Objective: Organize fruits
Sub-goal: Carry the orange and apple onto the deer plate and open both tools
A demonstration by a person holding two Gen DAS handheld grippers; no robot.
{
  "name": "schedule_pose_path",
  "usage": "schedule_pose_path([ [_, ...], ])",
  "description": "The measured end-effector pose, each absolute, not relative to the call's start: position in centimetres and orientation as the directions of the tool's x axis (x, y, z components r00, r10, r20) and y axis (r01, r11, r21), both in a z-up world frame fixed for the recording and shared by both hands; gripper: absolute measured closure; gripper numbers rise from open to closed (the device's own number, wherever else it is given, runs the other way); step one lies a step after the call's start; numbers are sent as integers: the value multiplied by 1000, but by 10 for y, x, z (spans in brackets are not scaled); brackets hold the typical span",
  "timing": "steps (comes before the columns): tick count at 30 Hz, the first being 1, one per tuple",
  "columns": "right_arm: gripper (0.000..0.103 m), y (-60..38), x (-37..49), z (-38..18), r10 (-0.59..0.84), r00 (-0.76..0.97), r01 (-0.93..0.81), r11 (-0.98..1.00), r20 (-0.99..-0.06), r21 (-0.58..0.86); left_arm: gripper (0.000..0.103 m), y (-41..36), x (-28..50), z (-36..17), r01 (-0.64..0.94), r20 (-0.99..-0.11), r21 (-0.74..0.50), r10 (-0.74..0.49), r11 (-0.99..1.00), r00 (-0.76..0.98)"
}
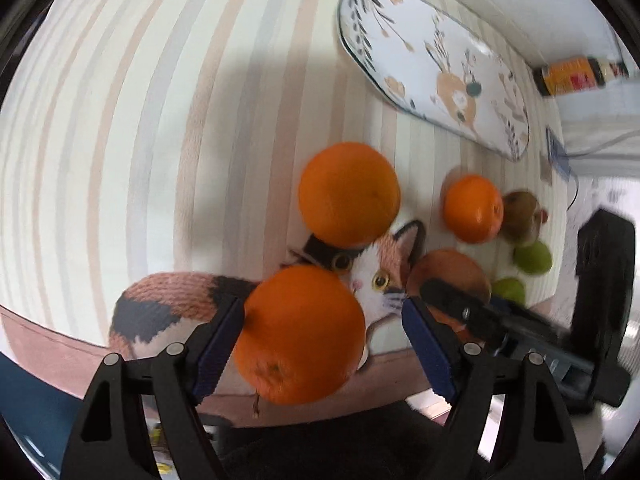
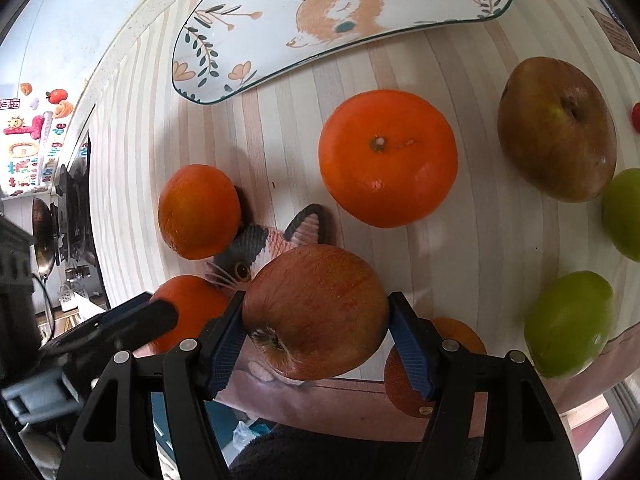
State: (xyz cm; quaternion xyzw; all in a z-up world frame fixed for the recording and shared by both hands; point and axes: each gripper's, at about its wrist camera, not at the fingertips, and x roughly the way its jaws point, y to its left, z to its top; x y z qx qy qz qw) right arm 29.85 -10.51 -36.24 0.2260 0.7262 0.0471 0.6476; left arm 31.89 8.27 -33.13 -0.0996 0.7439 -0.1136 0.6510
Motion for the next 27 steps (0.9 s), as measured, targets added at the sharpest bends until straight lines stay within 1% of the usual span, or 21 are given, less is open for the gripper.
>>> schedule_pose_path([
  [3,32,-104,300,-362,389,-64,262,895,-919,361,23,74,317,-337,52,-969,-210,-201,976,-145],
  [7,31,-99,300,-364,368,-75,238,909,-927,342,23,62,315,-356,68,-980,-125,-112,990,-166],
  [9,31,-95,300,-365,362,-77,232,913,-929,336,23,64,314,-364,48,-979,-133,-123,990,-165],
  [10,31,-94,300,-365,361,-77,228,914,-930,336,26,66,313,-369,38,-977,-139,-131,990,-168],
  [13,32,-86,299,-366,338,-75,213,925,-938,316,27,74,310,-367,7,-977,-173,-171,985,-128],
  [17,32,-82,295,-366,312,-68,198,935,-948,294,28,79,304,-363,3,-982,-168,-167,986,-86],
  [18,32,-82,295,-367,309,-64,193,937,-949,292,28,89,301,-359,5,-983,-167,-166,986,-80],
  [23,32,-84,294,-353,317,-32,177,935,-948,307,28,82,295,-349,21,-981,-185,-184,982,-63],
  [27,32,-88,298,-331,345,21,173,923,-938,343,28,84,296,-321,42,-980,-197,-197,979,-9],
])
